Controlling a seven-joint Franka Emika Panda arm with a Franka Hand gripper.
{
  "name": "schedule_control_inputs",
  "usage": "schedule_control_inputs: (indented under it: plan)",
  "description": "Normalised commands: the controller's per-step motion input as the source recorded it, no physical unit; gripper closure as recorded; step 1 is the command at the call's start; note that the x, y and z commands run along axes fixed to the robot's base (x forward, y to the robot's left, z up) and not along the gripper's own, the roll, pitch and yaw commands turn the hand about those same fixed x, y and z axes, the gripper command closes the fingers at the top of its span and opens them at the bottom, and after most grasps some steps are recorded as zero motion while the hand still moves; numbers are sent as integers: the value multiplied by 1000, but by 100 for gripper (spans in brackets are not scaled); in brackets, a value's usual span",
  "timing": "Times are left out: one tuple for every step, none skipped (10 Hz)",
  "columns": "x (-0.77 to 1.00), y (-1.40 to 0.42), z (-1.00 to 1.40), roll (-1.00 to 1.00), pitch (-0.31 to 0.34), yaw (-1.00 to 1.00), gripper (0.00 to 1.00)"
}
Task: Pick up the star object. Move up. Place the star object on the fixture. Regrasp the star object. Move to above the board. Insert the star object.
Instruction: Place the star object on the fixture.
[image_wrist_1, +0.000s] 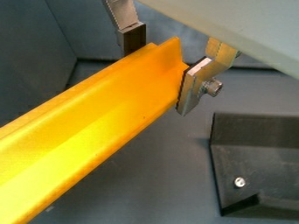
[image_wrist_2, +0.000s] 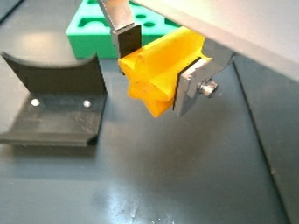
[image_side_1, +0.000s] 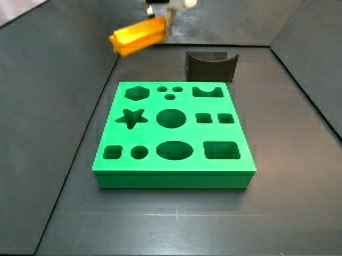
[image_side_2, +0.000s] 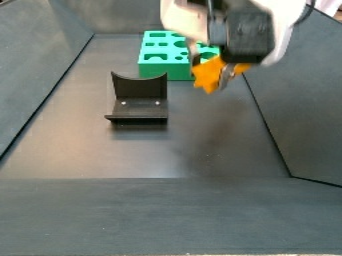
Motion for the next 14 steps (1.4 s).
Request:
schedule_control_inputs:
  plan:
    - [-13,-7,1000,-33,22,0,100]
    - [-15,-10,1000,-41,26,3,100]
    - [-11,-12,797,-52,32,5,100]
    - [-4,-11,630,-60,37,7,100]
    - [3,-9,406,-71,51,8,100]
    - [8,-8,294,-76,56,7,100]
    - [1000,160,-314,-79,-58,1000,100]
    - [1000,161,-359,-79,-55,1000,100]
    - [1000,139,-318,-88,-58,1000,100]
    - [1000,126,-279,-94,-55,1000,100]
    - [1000,108,-231,-111,-47,1000,100]
    - [1000,96,-206,-128,-46,1000,100]
    - [1000,79,-176,-160,-45,1000,100]
    - [1000,67,-160,-196,-39,1000,100]
